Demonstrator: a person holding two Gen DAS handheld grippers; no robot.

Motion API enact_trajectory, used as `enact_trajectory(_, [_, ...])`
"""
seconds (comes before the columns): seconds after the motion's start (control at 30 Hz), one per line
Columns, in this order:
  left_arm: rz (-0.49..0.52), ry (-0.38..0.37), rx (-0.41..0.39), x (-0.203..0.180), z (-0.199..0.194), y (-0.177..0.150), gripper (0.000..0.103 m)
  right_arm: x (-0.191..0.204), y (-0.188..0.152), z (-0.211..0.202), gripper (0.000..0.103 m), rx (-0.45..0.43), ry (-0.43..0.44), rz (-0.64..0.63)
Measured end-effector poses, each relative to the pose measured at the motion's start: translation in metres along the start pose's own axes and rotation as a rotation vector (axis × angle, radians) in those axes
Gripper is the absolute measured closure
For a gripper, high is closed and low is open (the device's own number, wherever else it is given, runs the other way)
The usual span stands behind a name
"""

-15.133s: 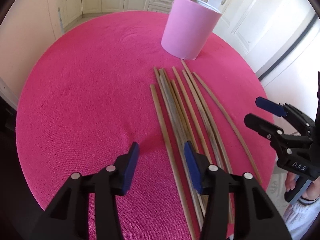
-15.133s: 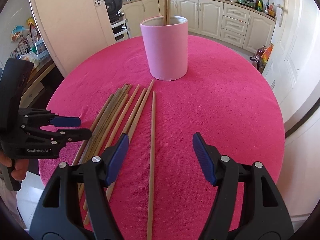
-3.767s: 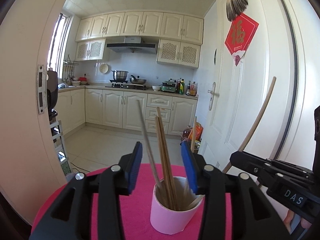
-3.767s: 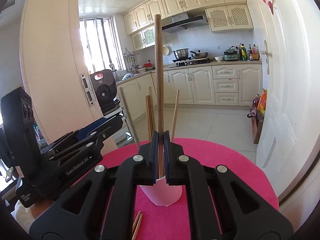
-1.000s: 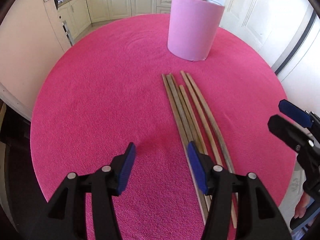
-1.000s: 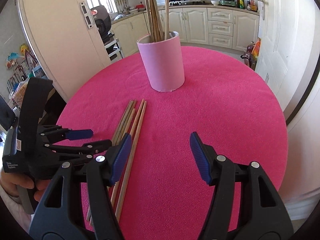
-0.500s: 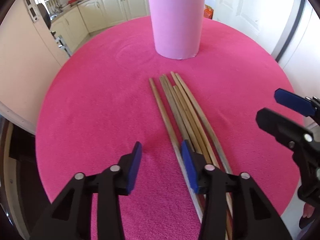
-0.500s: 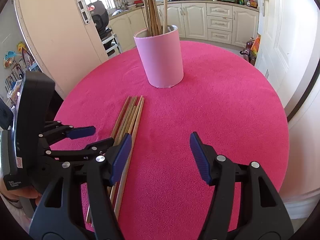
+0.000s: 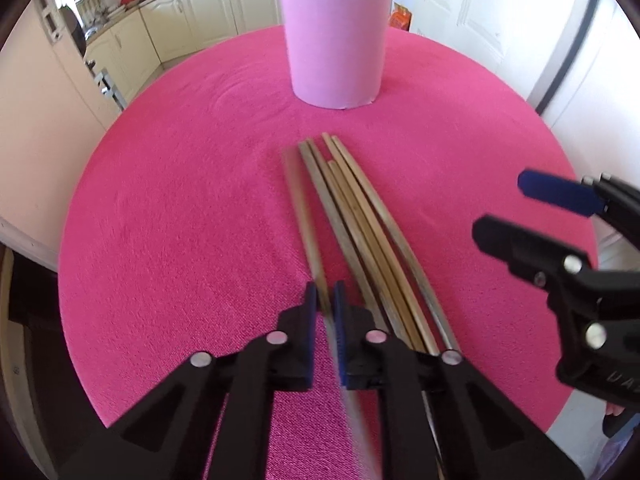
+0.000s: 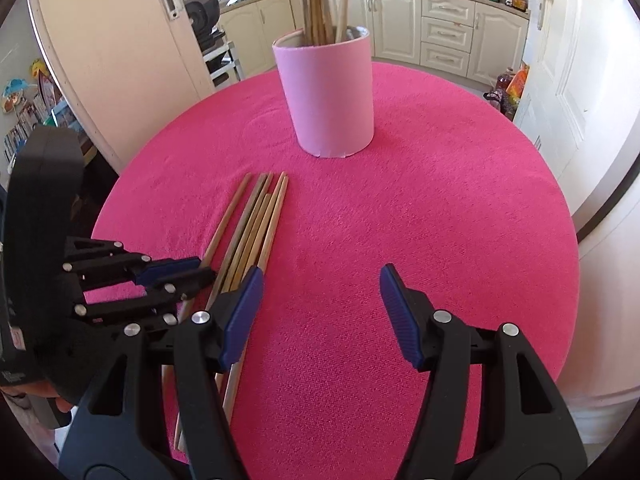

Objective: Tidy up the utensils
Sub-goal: 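Lower the left tool onto a chopstick and close it while the right tool grasps one, then lift both held chopsticks upright and insert them into the pink cup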

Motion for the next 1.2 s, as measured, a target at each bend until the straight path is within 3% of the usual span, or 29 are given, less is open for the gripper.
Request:
enact_trajectory(0.13, [-0.059,-0.047,-0.004,0.011,-0.001,0.0,0.097,0.013,-0.002,0.013,0.043,0.072,0.022,-0.042])
enact_trajectory(0.27, [-0.093,-0.077,-0.01,0.018,-0.005,-0.001,0.097,0.023,-0.005,0.029,0.07,0.146,0.042,-0.058])
enact_trajectory(0.63, [-0.124,-0.085,-0.041,0.029,-0.008,0.002,0.097,0.042,-0.001,0.047,0.073,0.226,0.004,-0.109])
enact_trajectory(0.77, [-0.134,-0.091,-0.057,0.034,-0.011,0.003,0.097,0.047,-0.002,0.055,0.084,0.255,0.004,-0.134])
enact_trajectory(0.97, [-0.15,-0.11,-0.11,0.037,-0.022,0.006,0.097,0.041,0.001,0.053,0.096,0.214,-0.009,-0.129])
enact_trajectory(1.2, [-0.196,-0.146,-0.233,0.048,-0.05,0.016,0.097,0.023,0.006,0.019,0.096,0.1,0.066,-0.065])
Point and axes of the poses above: each gripper's, at about its wrist camera, not at the fingertips, and z roughly the way its jaws point, x to its left, y to its top, the point moved 8 cm from there along z, roughly the way its jaws point, and after that the axes turned 4 degrees about y, right-handed, at the moved point
